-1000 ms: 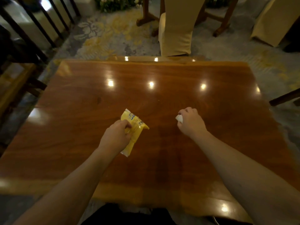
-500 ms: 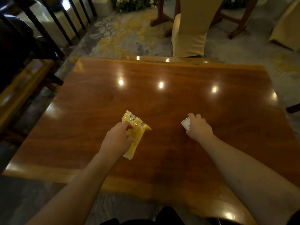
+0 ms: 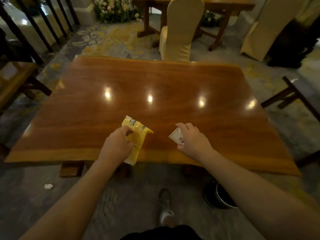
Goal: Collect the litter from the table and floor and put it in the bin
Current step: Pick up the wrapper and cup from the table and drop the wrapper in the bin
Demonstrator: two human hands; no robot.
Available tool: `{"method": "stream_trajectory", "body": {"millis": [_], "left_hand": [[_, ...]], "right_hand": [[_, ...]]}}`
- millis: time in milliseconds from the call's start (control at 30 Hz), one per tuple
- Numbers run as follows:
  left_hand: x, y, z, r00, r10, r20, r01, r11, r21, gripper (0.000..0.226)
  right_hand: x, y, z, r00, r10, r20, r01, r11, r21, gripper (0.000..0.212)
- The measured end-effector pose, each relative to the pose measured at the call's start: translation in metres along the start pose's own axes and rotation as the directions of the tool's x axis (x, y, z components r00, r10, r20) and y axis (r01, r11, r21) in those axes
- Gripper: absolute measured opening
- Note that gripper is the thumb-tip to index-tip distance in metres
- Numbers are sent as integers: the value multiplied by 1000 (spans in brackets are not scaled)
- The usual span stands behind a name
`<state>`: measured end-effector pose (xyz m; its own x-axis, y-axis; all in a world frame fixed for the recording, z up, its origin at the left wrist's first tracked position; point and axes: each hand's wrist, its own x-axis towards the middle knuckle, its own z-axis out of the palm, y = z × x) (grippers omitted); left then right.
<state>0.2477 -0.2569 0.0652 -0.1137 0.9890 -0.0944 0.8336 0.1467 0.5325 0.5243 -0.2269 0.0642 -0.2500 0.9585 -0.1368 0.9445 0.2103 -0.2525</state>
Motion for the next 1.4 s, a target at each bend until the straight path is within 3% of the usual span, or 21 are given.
{"method": "stream_trajectory", "body": {"millis": [200,400,833,1100,1400], "left_hand": [[-80,22,10,989,55,141,-48,998,-51,44],[-133,85,50,957,152,248,-145,988,-50,38],[-186,265,264,858,156,489,-190,981,21,32],[-155,318,392,833,89,546,-135,990,45,27],[-98,276,567,773,48,632,-124,989,77,31]], "right_hand": [[-120,-8,4,994,72,-80,-67,996,62,83],[-207,37,18,984,161,-75,-152,981,120,80],[-343,298,58,918,390,70,-395,883,254,83],[-344,418,104,857,469,215,-515,803,301,80],[-285,494,234,809,527,260,-587,748,312,80]]}}
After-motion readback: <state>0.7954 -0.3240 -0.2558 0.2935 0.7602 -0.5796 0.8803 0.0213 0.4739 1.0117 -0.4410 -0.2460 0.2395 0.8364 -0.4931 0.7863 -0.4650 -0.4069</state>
